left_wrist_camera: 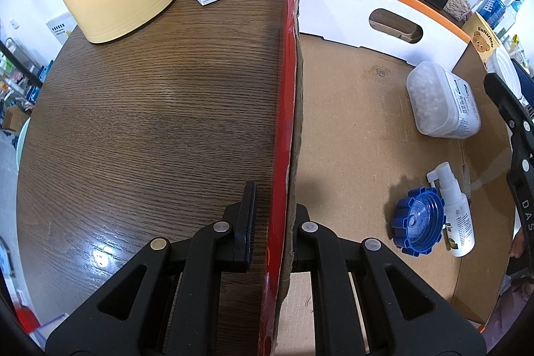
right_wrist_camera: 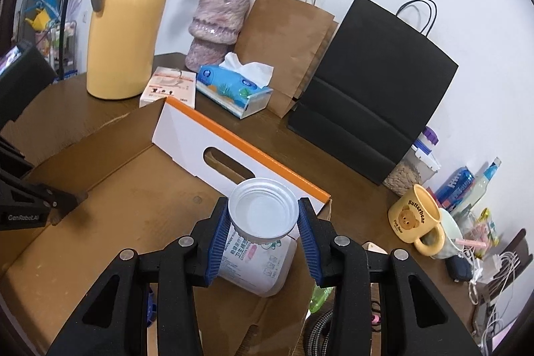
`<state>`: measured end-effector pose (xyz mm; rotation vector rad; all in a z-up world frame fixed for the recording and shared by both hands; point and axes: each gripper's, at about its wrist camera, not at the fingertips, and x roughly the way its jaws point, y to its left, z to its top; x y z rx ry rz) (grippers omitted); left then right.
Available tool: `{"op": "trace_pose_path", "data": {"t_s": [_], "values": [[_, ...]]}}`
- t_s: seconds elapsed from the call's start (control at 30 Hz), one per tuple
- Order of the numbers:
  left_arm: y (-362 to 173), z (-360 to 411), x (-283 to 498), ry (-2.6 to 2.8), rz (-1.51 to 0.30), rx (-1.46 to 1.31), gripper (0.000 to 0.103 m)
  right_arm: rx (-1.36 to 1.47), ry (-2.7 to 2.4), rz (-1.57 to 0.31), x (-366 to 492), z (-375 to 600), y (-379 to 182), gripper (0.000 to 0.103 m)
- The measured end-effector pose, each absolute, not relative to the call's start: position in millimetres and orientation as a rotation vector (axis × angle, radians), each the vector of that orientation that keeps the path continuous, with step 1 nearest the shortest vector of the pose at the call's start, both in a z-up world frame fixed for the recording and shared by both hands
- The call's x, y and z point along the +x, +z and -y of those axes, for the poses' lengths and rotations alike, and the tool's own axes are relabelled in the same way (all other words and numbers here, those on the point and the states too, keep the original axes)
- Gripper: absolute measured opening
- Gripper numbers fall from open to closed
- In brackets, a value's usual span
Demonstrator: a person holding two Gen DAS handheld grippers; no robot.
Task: Organize rigid objects
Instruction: 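Carry the white container into the box and release it, then return the right tool to the cable coil beside the green bottle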
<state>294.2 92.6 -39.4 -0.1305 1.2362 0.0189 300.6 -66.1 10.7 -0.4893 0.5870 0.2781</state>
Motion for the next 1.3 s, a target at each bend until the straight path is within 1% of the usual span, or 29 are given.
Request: {"op": "trace_pose_path", "data": {"t_s": [0.43, 0.5, 0.53, 0.57, 0.6, 0.63, 0.67, 1.3], "values": [[-39.3, -93.4, 294.3, 0.019, -1.236, -0.131, 0.007, -0.524, 0.262, -0.598, 302.2, 62.3, 8.3, 0.045], [-39.3, -93.0, 294.3, 0.019, -1.236, -0.131, 0.007, -0.527, 0.255, -0.603, 303.0, 62.1, 7.6, 0.046], [-39.3, -93.1, 294.3, 0.019, -1.236, -0.131, 0.007, -0.528, 0.249, -0.608, 303.6, 62.2, 7.3, 0.048], [-39.3, -94.0, 294.2, 0.019, -1.236, -0.131, 0.007, -0.531, 0.243, -0.614, 304.1, 62.0, 6.9, 0.065], [-39.2, -93.7, 294.1, 0.019, -1.236, -0.130, 0.007, -0.535, 0.237, -0.622, 304.8, 61.6, 6.7, 0.078], [-39.2, -93.6, 294.0, 0.019, -1.236, -0.131, 0.007, -0.536, 0.232, -0.620, 304.0, 61.5, 8.2, 0.095], [-39.2, -94.4, 294.1, 0.019, -1.236, -0.132, 0.007, -0.527, 0.237, -0.607, 301.8, 61.7, 10.4, 0.098], [-39.1, -94.5, 294.2, 0.020, -1.236, -0.131, 0.007, -0.514, 0.222, -0.593, 298.8, 64.6, 13.0, 0.099]]}}
